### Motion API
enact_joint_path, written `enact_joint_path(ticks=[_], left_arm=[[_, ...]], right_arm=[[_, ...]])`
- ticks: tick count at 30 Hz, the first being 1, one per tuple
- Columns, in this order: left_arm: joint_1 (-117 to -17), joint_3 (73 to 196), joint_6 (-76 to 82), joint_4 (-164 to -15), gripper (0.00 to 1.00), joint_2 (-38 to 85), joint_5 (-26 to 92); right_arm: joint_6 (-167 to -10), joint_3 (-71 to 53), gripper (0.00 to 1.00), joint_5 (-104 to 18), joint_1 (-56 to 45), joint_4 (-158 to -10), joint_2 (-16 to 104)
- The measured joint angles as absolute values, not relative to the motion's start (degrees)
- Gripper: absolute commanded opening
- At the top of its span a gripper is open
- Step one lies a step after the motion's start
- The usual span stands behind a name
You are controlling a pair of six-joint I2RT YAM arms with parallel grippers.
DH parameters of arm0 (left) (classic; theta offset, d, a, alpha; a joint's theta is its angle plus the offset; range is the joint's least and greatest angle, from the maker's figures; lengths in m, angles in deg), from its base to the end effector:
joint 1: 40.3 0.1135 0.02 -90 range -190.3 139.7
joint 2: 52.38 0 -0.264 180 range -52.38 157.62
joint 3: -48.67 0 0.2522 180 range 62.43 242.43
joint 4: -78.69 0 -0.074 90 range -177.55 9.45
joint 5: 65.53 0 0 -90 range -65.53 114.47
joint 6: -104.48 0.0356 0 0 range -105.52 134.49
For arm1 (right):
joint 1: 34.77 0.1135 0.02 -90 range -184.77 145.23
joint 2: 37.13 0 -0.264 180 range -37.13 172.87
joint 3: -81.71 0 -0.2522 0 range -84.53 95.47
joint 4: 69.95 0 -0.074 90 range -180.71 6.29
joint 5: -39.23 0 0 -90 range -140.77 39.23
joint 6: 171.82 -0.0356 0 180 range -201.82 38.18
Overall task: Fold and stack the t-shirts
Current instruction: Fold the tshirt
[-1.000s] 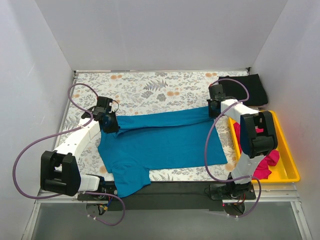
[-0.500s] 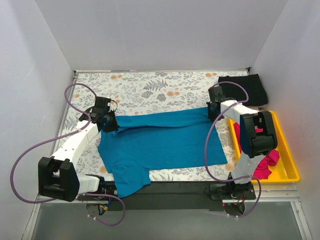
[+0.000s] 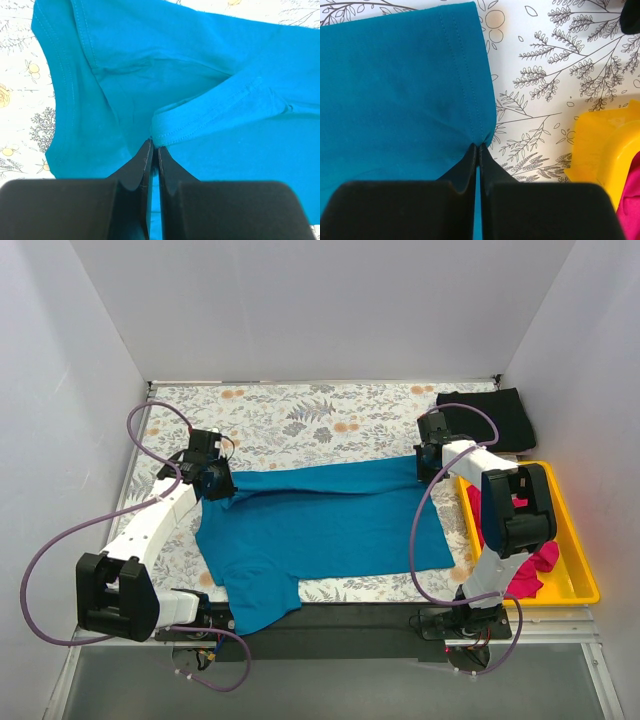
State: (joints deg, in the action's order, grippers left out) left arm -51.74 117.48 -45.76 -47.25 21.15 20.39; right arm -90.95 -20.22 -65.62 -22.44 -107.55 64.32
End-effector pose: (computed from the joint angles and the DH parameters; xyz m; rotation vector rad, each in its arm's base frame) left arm 0.2487 -0.0477 0.2523 -1.1132 2.3905 -0.3552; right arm 0.3502 0.0672 0.1774 0.0150 2.5919 -0.2069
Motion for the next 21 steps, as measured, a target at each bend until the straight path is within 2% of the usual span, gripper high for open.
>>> enact_joint_path(ticks=[4,5,7,8,10,12,14,16,21], left_arm=[[-51.74,115.66,-45.96,-47.54,0.00,21.11,20.39],[-51.74,115.07,-46.05,-47.34,0.01,21.13,20.39],[-51.74,114.42,-46.29,-47.23,0.20,21.18,20.39],[-51.74,114.26,-46.51,-47.27,0.25,21.18,20.44],[-51.76,114.22,-47.38,-47.36,0.36,21.18,20.59],[-51.76,114.22,-48.52,-47.47,0.40,21.05,21.16],[-51.76,114.22,-49.76,-47.54,0.50,20.35,21.84],[-51.74,114.22,-51.47,-47.71,0.55,18.64,21.75],[-51.22,114.22,-54.44,-50.44,0.64,12.98,18.27]], right_arm=[[-91.25,-20.22,0.02,-65.38,-22.44,-107.85,64.06],[-91.38,-20.24,0.10,-65.36,-22.44,-107.88,64.00],[-91.82,-20.59,0.18,-65.21,-22.44,-107.77,63.93],[-92.10,-20.91,0.27,-65.12,-22.44,-107.90,63.93],[-92.35,-21.55,0.34,-64.71,-22.44,-108.14,63.93],[-92.54,-21.66,0.41,-64.05,-22.44,-108.90,63.84],[-92.63,-21.66,0.49,-63.46,-22.46,-109.30,63.36],[-92.83,-21.46,0.53,-62.74,-22.44,-109.54,62.14],[-92.80,-18.44,0.54,-58.74,-22.57,-108.42,59.23]])
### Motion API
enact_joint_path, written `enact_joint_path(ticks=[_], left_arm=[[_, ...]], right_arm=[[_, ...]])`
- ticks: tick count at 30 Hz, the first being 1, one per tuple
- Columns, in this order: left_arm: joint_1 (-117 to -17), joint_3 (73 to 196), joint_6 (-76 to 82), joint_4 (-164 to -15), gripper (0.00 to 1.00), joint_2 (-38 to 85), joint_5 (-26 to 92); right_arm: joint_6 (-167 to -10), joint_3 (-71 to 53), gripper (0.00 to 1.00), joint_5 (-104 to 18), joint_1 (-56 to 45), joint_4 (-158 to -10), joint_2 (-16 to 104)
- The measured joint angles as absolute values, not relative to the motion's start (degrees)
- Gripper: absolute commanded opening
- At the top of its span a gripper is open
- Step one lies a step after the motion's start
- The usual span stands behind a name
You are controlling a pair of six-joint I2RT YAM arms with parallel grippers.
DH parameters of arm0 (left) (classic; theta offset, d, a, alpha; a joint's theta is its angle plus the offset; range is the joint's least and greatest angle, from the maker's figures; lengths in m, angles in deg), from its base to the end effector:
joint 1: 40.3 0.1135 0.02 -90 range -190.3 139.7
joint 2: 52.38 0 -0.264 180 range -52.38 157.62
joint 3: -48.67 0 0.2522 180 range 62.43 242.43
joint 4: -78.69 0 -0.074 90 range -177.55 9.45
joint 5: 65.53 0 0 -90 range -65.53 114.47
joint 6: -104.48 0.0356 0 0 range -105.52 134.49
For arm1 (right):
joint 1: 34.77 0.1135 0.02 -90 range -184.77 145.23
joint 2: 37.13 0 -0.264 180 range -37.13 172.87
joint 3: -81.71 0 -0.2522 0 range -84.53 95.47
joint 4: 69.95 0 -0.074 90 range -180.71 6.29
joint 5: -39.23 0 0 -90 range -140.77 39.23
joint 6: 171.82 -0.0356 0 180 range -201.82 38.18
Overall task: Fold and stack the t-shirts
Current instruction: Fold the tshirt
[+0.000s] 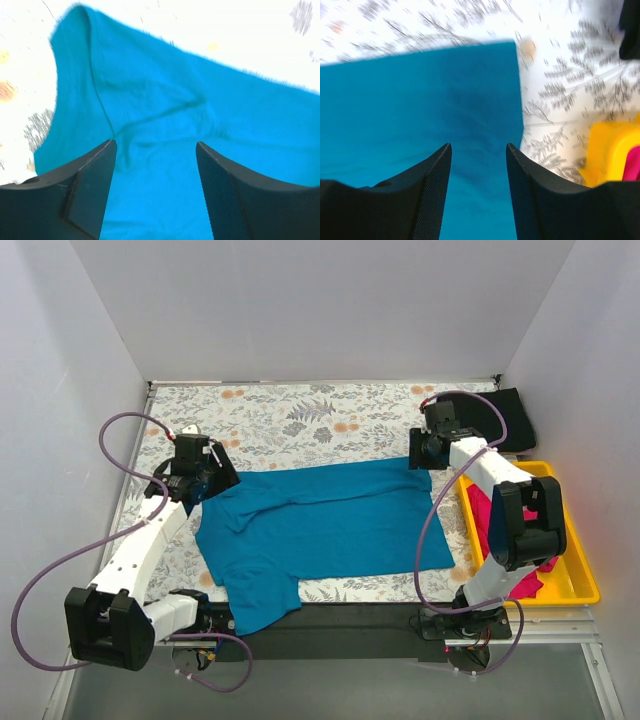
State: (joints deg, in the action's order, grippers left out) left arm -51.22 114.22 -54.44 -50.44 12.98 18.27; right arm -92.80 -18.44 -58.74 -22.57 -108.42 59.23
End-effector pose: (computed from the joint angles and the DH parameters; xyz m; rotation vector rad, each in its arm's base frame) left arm 0.2280 -0.0401 0.2697 -1.2584 2.1702 -0.4709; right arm 0.3468 0.0699 0.2147 0.0285 2.5166 -0.0122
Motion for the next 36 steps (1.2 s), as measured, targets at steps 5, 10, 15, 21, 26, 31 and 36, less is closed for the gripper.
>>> enact_joint_path(ticks=[5,10,15,21,26,31,36], left_arm=[[-47.43,112.82,-56.39,-56.65,0.65,15.38,15.43],[-43.11,111.44,-57.35,-62.51,0.63,23.78,15.17],[-39.94,112.04,-57.35,-66.33,0.57,32.43,15.39],[-38.30,114.31,-57.20,-68.54,0.48,38.09,16.22],[-38.30,115.34,-56.85,-70.25,0.40,40.98,17.18],[-38.30,117.04,-56.47,-71.71,0.23,44.24,17.84],[-37.97,119.07,-54.79,-72.72,0.00,47.14,17.38]], right_arm=[[-93.02,-17.11,0.52,-53.14,-23.18,-103.64,58.84],[-94.12,-17.18,0.51,-47.66,-25.15,-99.33,61.37],[-96.08,-17.59,0.48,-42.56,-28.16,-95.09,65.46],[-98.22,-17.61,0.48,-38.54,-30.44,-92.16,69.55],[-99.27,-17.90,0.47,-36.86,-30.65,-90.98,70.20],[-99.91,-17.94,0.46,-36.25,-30.74,-89.39,71.10],[-100.96,-17.94,0.47,-35.26,-31.90,-87.75,72.85]])
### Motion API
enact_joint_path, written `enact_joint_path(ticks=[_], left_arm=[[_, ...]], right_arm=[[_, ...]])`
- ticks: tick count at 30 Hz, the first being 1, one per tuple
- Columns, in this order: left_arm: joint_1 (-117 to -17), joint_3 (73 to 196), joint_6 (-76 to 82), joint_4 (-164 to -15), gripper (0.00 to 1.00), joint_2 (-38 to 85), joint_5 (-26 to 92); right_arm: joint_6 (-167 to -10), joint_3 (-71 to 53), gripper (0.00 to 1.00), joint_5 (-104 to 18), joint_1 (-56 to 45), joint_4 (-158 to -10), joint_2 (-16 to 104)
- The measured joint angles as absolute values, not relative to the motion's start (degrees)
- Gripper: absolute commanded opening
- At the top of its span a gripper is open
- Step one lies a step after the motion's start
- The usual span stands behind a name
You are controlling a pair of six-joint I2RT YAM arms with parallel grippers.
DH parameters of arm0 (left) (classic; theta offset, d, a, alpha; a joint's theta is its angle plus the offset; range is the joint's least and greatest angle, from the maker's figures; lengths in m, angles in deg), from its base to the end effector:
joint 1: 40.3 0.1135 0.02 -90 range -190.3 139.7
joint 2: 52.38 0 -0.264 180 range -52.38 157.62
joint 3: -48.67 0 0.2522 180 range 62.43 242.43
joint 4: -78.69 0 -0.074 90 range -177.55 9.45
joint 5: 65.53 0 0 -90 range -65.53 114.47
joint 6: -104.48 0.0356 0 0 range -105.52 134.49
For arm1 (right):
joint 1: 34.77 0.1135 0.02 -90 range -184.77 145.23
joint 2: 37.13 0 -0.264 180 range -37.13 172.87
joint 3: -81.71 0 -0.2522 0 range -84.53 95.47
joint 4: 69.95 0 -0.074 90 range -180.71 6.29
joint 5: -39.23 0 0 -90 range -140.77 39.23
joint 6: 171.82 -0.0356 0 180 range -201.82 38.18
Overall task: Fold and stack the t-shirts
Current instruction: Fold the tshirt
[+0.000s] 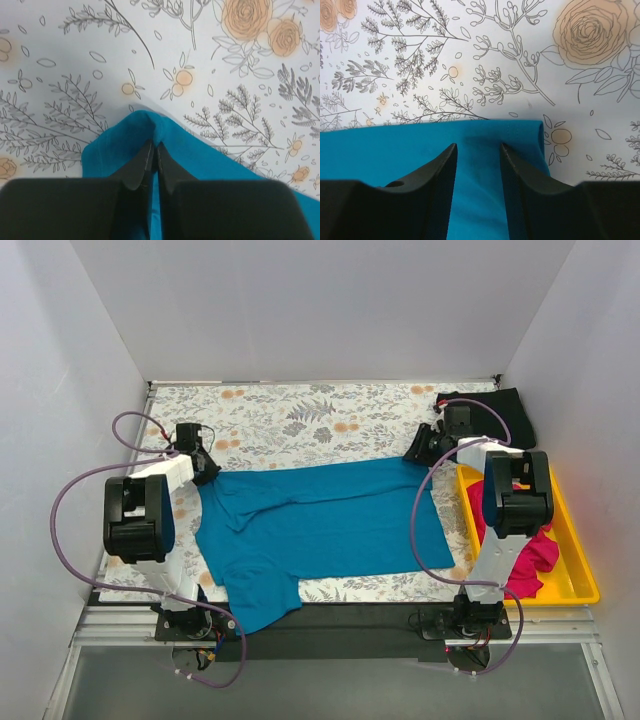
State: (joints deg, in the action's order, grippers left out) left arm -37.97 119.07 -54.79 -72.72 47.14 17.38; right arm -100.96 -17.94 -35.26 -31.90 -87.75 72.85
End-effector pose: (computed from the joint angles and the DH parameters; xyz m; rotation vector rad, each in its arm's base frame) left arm 0.3419 0.0183 0.1587 -1.5534 2.0745 -0.2798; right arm 0.4017 0.0297 0.1572 0.2150 2.4097 0.5026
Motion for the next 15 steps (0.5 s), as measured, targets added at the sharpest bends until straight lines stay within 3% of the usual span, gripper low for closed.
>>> enact_joint_path(ticks=[10,14,15], left_arm=[[-34.91,128.38,-50.79,-73.90,0.00,55.65,18.91],[-34.93,133.00,-48.76,-74.70,0.14,59.65,21.16],[-34.91,133.78,-48.23,-74.70,0.27,60.06,21.66]], right_arm=[[-102.84,-10.64,0.47,-29.73,-35.68,-85.45,79.75],[-102.36,-7.93,0.49,-28.51,-35.94,-85.21,81.74],[-102.05,-7.78,0.50,-28.29,-35.94,-85.25,81.81]])
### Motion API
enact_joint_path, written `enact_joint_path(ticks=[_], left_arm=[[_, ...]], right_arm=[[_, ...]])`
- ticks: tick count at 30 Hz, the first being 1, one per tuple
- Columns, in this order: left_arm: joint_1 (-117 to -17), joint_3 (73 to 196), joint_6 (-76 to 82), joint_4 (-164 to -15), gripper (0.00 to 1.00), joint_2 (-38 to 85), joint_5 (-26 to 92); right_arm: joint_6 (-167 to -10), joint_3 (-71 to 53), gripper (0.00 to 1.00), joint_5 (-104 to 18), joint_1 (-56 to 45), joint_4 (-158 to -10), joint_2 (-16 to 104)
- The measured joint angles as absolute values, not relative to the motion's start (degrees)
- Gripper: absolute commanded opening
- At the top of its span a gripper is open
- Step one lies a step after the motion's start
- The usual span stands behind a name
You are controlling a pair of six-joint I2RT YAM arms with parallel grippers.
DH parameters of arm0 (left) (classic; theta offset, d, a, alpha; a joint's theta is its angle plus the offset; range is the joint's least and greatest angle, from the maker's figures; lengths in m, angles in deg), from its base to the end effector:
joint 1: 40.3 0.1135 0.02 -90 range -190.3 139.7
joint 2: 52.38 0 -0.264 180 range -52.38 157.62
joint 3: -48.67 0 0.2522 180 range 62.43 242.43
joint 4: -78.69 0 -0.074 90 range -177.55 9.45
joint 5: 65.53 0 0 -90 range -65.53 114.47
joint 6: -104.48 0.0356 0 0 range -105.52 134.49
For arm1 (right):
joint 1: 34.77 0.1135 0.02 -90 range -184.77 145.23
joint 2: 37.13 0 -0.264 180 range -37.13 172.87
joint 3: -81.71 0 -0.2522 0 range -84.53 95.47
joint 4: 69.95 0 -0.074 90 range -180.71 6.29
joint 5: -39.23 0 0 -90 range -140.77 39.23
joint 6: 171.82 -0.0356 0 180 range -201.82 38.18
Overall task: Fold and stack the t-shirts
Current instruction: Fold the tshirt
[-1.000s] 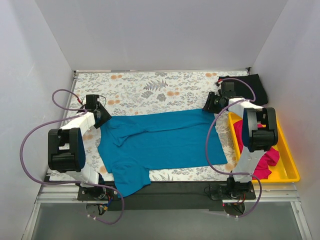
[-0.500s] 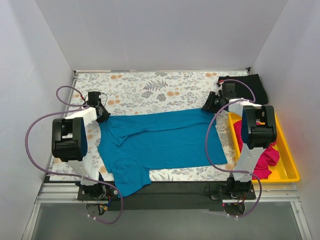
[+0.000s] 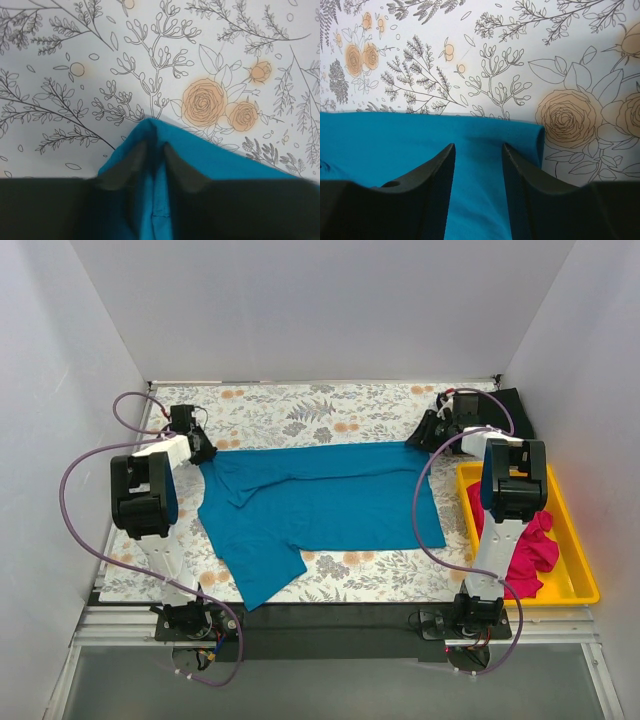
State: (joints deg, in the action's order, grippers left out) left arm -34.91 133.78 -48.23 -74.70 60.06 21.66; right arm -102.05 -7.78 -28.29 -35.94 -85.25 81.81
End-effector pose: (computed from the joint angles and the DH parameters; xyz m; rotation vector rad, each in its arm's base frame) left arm 0.4073 0.0402 0.1532 -1.4420 2.0976 -0.3426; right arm 0.4470 0.0045 0.1506 0.2388 2.3321 0.6230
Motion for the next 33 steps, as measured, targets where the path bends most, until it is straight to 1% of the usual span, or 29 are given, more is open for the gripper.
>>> enact_joint_path(ticks=[2,3,4,6,7,11,14,16,20,21,24,29,33], left_arm=[[-34.84,134.29,-47.25,-74.66,0.39,60.17,22.08],[-34.78,134.31,-46.92,-74.66,0.43,59.99,22.23],[-34.78,134.31,-46.66,-74.57,0.51,59.71,22.23],[-34.78,134.29,-45.89,-73.83,0.57,58.73,22.16],[-34.78,134.26,-45.70,-73.48,0.63,57.98,22.05],[-35.13,133.74,-45.74,-70.99,0.70,52.78,21.97],[-35.92,132.34,-46.92,-69.44,0.72,46.16,22.47],[-38.45,131.12,-47.49,-69.04,0.72,42.31,22.69],[-46.14,128.78,-47.56,-68.76,0.78,37.57,25.22],[-48.20,128.43,-47.25,-68.91,0.82,37.50,26.49],[-51.61,127.31,-45.76,-69.57,0.89,39.01,30.97],[-51.89,126.94,-42.62,-71.29,0.90,44.67,36.57],[-52.02,126.96,-39.93,-72.80,0.90,49.00,39.01]], right_arm=[[-101.11,-7.71,0.52,-28.03,-35.90,-85.34,81.77],[-100.63,-7.71,0.52,-27.92,-35.86,-85.50,81.68],[-100.04,-7.71,0.54,-27.92,-35.79,-85.78,81.50],[-98.60,-7.71,0.56,-28.36,-35.42,-87.44,80.67],[-97.92,-7.73,0.56,-28.84,-35.33,-88.53,80.04],[-96.56,-8.43,0.61,-31.42,-33.56,-92.75,75.25],[-96.39,-8.81,0.62,-33.56,-31.62,-95.42,69.79],[-96.15,-9.59,0.63,-35.29,-30.11,-97.04,65.53],[-95.10,-12.89,0.63,-37.84,-26.50,-99.05,58.09],[-94.77,-14.73,0.63,-38.78,-25.32,-99.27,56.06],[-93.70,-20.78,0.64,-40.18,-21.43,-100.58,50.36],[-92.02,-32.89,0.68,-41.14,-15.07,-102.50,40.19],[-91.08,-40.87,0.69,-41.23,-14.00,-102.50,32.50]])
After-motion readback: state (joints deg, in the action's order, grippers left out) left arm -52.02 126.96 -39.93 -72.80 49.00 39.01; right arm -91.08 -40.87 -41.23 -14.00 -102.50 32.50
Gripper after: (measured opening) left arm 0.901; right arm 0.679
